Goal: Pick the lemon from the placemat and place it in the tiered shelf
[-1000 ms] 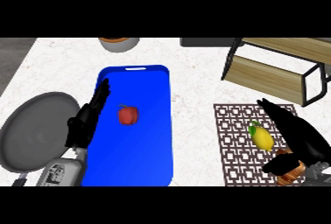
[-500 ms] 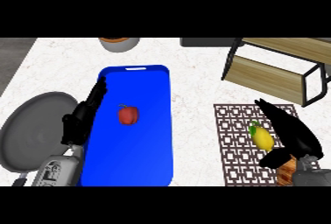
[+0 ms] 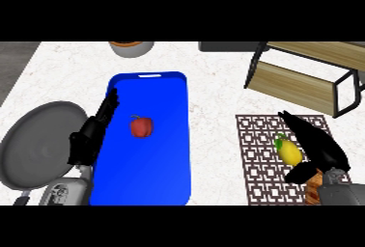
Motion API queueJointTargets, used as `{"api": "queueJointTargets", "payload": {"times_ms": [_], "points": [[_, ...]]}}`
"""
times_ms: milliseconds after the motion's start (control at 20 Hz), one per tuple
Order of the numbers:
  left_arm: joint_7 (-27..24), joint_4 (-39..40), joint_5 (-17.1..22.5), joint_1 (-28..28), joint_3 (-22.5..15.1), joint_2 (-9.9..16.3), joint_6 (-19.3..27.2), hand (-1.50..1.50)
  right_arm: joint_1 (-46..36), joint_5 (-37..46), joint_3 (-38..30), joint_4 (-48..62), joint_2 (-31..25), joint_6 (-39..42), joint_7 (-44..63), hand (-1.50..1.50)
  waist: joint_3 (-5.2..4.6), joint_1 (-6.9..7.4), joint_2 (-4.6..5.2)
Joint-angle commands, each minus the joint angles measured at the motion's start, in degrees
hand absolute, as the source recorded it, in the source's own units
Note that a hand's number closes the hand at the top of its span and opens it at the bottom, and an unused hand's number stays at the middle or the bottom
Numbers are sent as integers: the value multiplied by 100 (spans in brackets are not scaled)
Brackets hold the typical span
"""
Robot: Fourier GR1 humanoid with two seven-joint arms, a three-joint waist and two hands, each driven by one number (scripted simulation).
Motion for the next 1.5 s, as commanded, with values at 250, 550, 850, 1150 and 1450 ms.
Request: {"api": "queueJointTargets", "payload": {"times_ms": [250,550,850,1150,1450], "points": [[116,167,-105,-398,110,-71,-17,0,-72,393,103,657,-205,-81,-527,150,0,1,1],[168,-447,-149,322,-97,-183,-80,0,-66,702,247,541,-6,-494,-662,150,0,9,-3],[103,-16,-79,-218,74,-104,-138,0,-819,753,702,429,1610,-949,2708,150,-4,165,25],[125,118,-94,-397,45,-113,-193,0,-1972,43,1890,812,1645,-2185,5084,150,1,281,24],[50,72,-115,-94,-44,-172,-197,0,-2583,-170,2387,647,1652,-4257,5380,150,6,267,3]]}}
